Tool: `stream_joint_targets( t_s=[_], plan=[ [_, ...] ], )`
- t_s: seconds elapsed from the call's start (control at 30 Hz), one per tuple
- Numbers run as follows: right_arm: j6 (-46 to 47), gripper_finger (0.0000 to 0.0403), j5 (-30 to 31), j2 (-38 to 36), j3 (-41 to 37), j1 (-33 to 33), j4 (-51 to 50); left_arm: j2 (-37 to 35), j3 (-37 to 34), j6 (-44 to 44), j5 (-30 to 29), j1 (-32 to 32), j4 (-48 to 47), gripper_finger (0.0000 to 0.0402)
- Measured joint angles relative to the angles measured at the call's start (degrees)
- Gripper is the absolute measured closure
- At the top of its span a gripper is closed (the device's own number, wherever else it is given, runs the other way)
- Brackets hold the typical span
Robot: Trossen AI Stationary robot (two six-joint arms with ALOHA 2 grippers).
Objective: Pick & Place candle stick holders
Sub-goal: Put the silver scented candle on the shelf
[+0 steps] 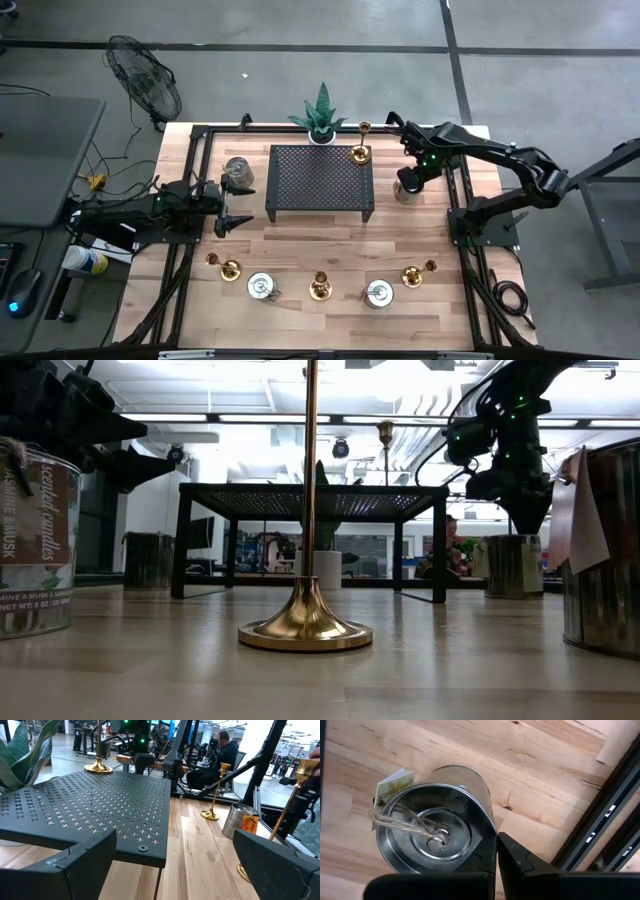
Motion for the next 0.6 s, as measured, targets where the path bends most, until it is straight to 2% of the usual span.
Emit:
stream_joint_targets(
  t_s=[0.6],
  plan=[
    [-0.62,0.0402,-1.62,-4.62,-0.16,0.04,-2.26,0.01,0.02,0.01,0.00,-0.01,0.00,0.0009]
  ],
)
